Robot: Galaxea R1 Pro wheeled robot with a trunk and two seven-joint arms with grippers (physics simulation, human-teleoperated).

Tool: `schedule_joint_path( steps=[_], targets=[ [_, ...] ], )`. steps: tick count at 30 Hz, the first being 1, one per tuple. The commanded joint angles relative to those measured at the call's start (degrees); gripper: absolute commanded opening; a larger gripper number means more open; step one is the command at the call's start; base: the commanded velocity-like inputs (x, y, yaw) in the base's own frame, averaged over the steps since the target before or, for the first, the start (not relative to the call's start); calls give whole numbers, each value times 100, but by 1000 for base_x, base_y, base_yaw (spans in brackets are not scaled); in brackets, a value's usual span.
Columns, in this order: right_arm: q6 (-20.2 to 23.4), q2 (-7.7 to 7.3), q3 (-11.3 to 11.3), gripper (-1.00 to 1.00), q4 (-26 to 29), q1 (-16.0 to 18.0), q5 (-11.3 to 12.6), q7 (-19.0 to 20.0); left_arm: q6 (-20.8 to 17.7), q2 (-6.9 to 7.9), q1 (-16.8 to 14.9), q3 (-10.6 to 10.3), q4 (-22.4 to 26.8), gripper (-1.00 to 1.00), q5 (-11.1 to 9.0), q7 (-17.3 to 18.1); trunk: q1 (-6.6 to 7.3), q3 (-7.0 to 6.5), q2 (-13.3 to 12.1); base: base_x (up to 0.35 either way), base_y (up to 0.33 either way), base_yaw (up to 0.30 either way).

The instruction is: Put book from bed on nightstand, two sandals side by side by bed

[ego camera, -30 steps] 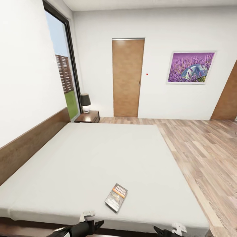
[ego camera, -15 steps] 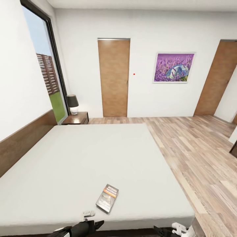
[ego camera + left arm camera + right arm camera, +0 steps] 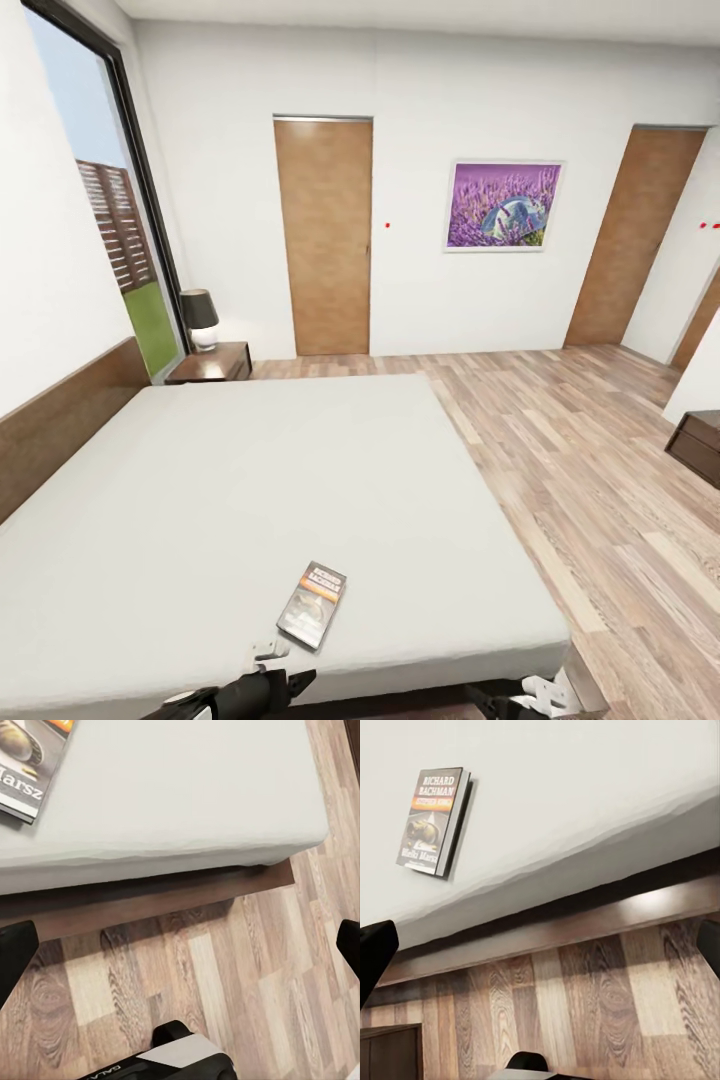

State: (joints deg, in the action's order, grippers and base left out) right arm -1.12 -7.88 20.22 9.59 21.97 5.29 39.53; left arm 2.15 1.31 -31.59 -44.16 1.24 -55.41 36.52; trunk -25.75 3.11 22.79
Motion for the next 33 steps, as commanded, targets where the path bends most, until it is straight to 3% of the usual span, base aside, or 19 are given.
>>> schedule_joint_path(
  steps=[1, 21, 33],
  targets=[
    [-11, -3, -27, 100, -10, 6, 54, 17, 22, 1, -5, -48, -1, 100, -32, 13, -4, 13, 13, 0, 0, -12],
    [-11, -3, -27, 100, -10, 3, 57, 14, 22, 3, -5, -47, -1, 100, -33, 15, -4, 13, 13, 0, 0, -1],
    [-11, -7, -21, 100, -10, 6, 60, 14, -33, 79, -22, -3, 121, 100, -26, 85, -4, 13, 13, 0, 0, 0]
  ],
)
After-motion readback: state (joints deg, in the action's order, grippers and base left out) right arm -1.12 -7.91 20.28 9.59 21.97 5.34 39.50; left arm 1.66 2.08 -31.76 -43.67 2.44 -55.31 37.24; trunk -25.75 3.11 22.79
